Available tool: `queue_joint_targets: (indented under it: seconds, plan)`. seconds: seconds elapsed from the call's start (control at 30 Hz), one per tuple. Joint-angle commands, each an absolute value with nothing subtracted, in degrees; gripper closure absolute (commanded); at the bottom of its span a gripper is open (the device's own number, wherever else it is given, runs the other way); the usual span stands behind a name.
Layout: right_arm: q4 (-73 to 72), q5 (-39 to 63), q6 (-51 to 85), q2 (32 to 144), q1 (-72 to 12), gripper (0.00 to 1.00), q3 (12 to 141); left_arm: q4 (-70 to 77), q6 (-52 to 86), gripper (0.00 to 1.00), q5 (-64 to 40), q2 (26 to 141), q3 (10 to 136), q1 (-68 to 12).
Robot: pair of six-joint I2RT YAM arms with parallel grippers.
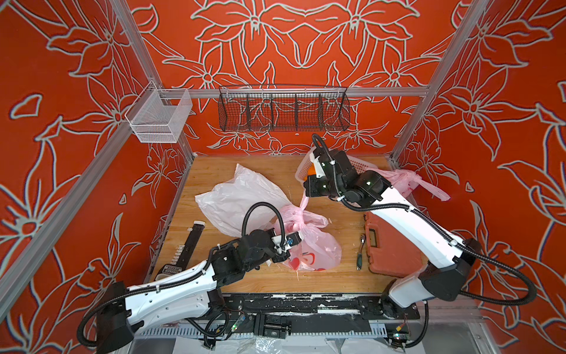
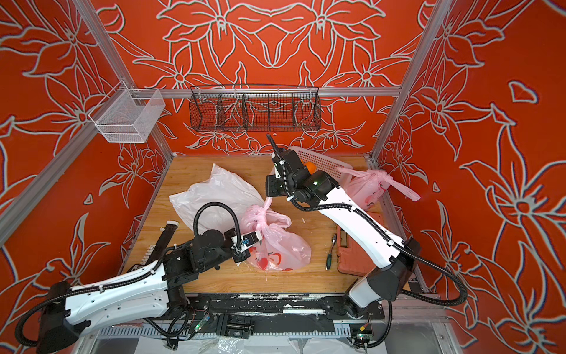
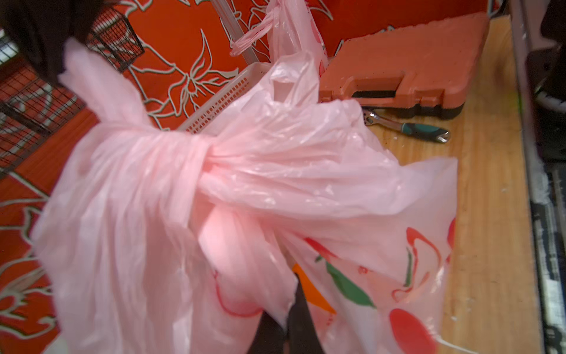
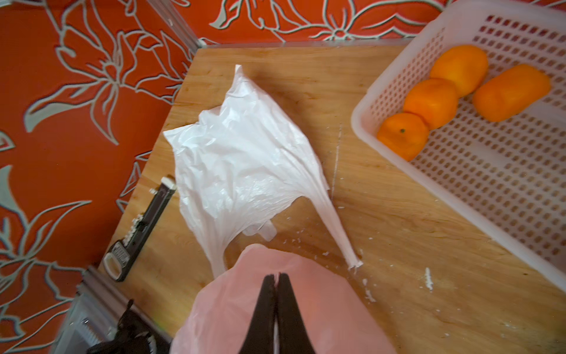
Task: Place the oranges into plastic bags & tie knots
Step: Tie the plastic bag at the center of the board.
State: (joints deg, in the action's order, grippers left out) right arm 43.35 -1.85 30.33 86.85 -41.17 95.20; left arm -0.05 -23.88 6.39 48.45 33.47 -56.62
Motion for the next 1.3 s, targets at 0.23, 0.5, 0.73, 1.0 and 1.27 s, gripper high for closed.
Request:
queue_joint_targets:
  seconds: [0.23, 0.5, 0.73, 1.0, 1.27]
  plan:
    - [36.36, -15.45, 23.54, 83.40, -27.69, 1.00, 88.26, -22.12, -0.76, 1.00, 15.12, 35.99, 37.44, -56.78]
    - [34.16, -12.71, 21.89, 85.63, -15.01, 1.00, 87.40, -31.29, 8.06, 1.00, 25.12, 29.32, 36.08, -56.78]
    - [35.34, -8.51, 20.81, 87.96, -12.45, 1.00, 90.40, -27.54, 8.71, 1.00, 20.62, 25.55, 33.04, -56.23]
    - [32.94, 4.68, 23.72, 83.37, -14.59, 0.13, 84.51, -11.22, 6.47, 0.40, -14.89, 44.22, 36.58, -50.54]
    - [46.85, -6.72, 31.72, 70.78, -31.02, 0.02, 78.38, -18.10, 21.15, 0.03, -9.64, 37.43, 41.48, -37.74]
